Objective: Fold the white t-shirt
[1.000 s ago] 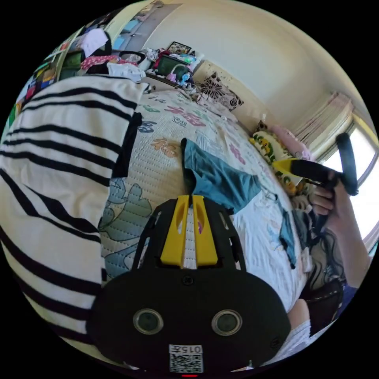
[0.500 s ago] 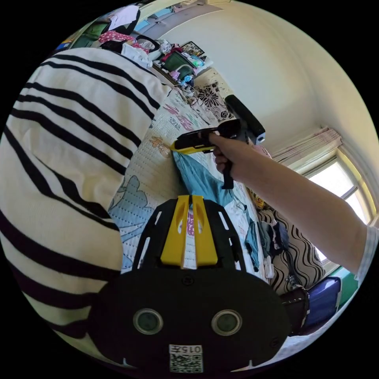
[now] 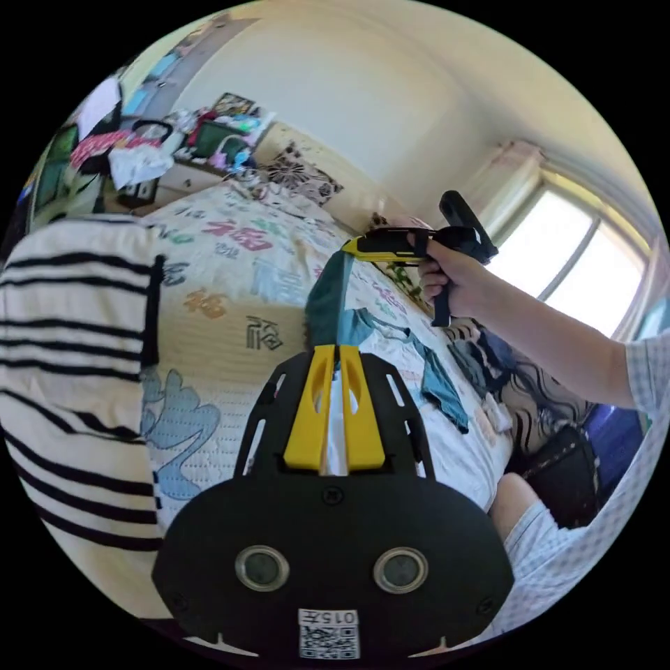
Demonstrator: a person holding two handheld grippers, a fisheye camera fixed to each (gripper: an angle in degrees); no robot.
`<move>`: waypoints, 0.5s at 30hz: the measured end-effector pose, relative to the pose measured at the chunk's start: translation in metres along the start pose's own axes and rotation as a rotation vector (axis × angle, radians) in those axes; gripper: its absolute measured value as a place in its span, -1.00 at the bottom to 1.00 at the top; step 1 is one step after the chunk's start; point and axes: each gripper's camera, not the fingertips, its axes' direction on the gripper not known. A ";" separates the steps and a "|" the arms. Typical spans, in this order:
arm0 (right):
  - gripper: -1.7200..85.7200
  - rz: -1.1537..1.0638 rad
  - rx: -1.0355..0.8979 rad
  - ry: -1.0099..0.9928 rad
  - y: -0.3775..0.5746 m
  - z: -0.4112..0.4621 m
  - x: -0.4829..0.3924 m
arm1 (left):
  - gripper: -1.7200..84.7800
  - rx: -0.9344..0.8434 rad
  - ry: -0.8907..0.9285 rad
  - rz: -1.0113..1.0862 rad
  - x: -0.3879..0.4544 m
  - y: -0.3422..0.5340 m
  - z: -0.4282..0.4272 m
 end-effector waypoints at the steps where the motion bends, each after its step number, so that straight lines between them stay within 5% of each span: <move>1: -0.97 0.029 0.034 -0.020 0.019 -0.021 0.018 | -0.97 -0.017 0.010 0.027 0.010 -0.002 0.006; 8: -0.93 0.264 -0.003 -0.051 0.144 -0.052 0.130 | -0.96 -0.319 -0.048 0.329 0.114 0.019 0.099; 15: -0.81 0.408 -0.013 -0.033 0.189 -0.057 0.193 | -0.92 -0.420 -0.014 0.322 0.123 -0.004 0.119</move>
